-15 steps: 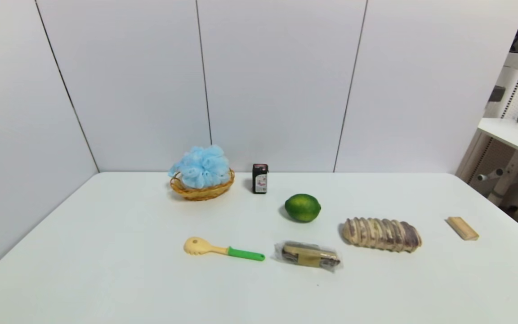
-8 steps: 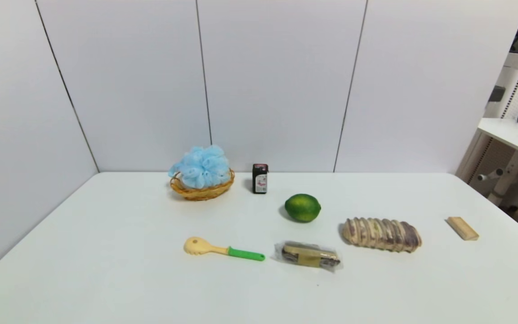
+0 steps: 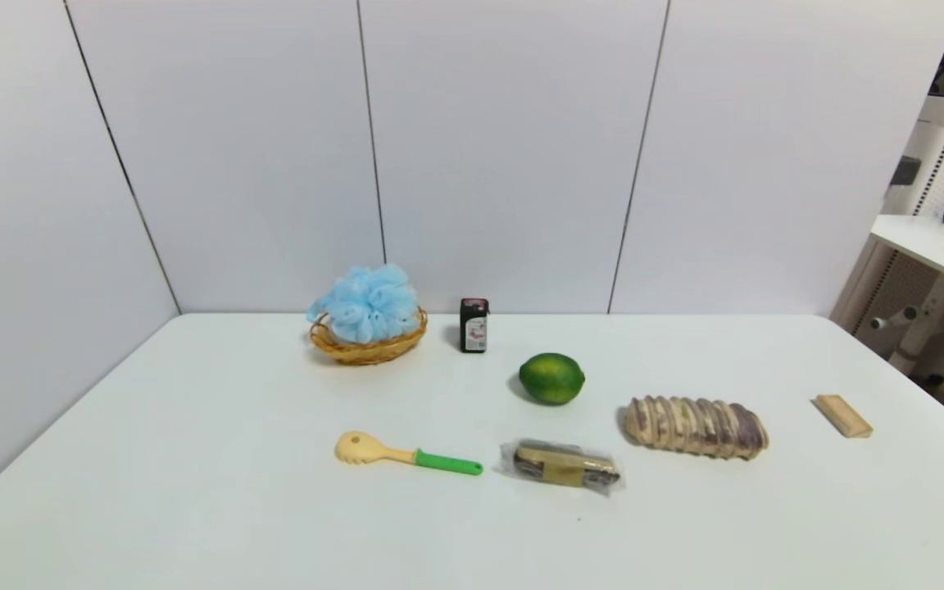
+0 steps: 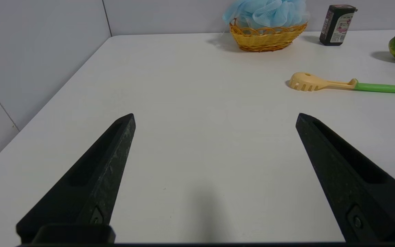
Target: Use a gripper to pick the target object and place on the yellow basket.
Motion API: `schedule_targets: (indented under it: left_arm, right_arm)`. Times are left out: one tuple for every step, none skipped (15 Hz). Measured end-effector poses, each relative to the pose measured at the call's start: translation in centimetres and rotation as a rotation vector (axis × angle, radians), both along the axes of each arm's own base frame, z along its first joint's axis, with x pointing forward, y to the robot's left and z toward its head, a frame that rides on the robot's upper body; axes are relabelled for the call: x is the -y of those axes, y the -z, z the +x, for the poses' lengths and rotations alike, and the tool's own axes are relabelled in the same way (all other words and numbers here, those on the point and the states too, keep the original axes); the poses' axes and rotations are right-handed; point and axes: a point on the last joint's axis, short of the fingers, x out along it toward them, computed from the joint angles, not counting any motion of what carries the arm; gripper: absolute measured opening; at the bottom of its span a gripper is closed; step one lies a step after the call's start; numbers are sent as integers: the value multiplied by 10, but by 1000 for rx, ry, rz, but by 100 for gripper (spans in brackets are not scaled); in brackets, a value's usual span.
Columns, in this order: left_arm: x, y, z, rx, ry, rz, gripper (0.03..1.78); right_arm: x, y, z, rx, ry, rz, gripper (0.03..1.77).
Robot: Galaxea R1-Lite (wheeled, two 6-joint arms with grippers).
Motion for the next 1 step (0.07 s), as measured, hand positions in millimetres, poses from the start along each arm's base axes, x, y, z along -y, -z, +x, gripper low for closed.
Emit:
schedule_targets:
  left_arm:
    - [0, 0, 0, 0, 0, 0, 169]
  right_arm:
    - [0, 0, 0, 0, 1, 3, 170]
